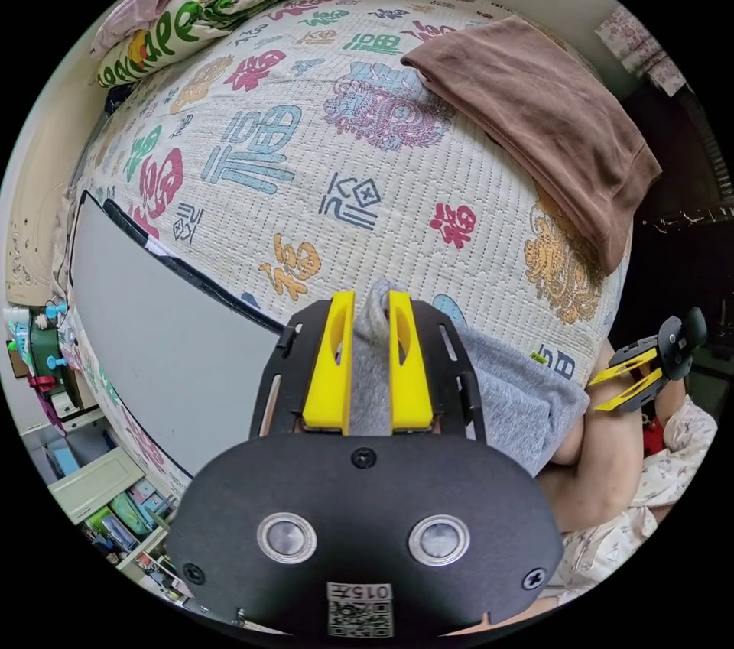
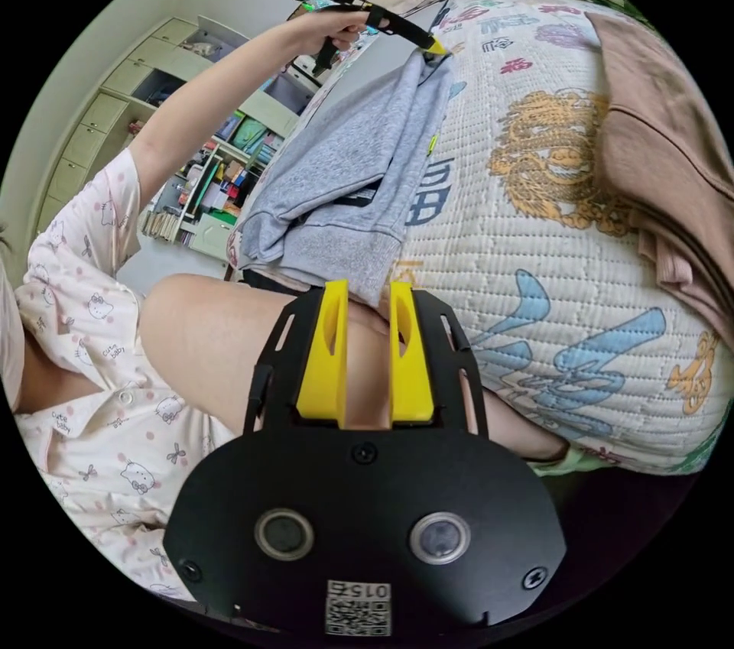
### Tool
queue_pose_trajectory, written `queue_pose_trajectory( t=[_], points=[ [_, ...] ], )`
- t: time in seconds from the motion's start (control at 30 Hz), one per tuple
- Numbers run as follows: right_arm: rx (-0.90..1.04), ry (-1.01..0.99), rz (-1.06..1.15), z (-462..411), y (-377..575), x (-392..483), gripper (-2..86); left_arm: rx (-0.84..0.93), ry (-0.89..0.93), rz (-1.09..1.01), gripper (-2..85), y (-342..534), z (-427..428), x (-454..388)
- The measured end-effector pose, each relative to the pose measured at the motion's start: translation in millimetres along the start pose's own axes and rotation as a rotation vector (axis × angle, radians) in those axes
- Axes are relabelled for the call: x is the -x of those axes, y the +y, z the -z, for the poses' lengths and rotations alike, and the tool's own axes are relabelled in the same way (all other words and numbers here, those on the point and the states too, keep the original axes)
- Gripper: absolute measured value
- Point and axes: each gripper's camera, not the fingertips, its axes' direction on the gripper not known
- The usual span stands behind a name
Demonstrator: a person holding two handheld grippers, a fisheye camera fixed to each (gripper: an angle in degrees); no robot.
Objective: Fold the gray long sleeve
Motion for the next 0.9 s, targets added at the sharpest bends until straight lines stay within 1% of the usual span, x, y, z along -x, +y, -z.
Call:
queue_pose_trajectory(
  t=[0.07, 0.2, 0.27, 0.3, 0.33, 0.47, 0.57, 0.63, 0.67, 0.73, 0.8, 0.9],
  points=[
    [0.007, -0.025, -0.001, -12, 1, -10, 8.2, 0.012, -0.007, -0.003, 8.2, 2, -4, -1],
    [0.034, -0.003, -0.005, -41, 8, -36, 6.9, 0.055, -0.075, -0.019, 9.1, 1, -21, -11],
    [0.035, 0.009, -0.02, -49, 15, -51, 5.7, 0.094, -0.077, -0.01, 8.8, -1, -33, -12],
    [0.021, 0.007, -0.023, -53, 22, -61, 4.7, 0.103, -0.023, -0.028, 6.5, -3, -36, -14],
    [0.001, 0.011, -0.02, -56, 31, -71, 3.7, 0.112, -0.019, -0.03, 4.8, -5, -37, -16],
    [-0.104, 0.037, -0.027, -57, 64, -105, 1.5, 0.069, -0.15, -0.101, 2.6, -2, -19, -37],
    [-0.232, 0.051, -0.066, -51, 90, -141, 0.8, -0.007, -0.239, -0.08, 1.8, 3, 18, -38],
    [-0.346, 0.114, -0.084, -35, 103, -167, 0.5, -0.142, -0.261, -0.006, 1.5, 13, 71, -26],
    [-0.373, 0.142, -0.087, -29, 105, -172, 0.4, -0.185, -0.253, 0.015, 1.5, 17, 87, -22],
    [-0.489, 0.246, -0.086, -2, 117, -187, 0.3, -0.355, -0.218, 0.061, 1.4, 35, 158, -13],
    [-0.564, 0.304, -0.065, 19, 129, -192, 0.2, -0.466, -0.172, 0.069, 1.5, 54, 210, -7],
    [-0.622, 0.338, 0.029, 35, 149, -187, 0.2, -0.596, -0.086, 0.076, 1.5, 99, 279, 7]
  ],
)
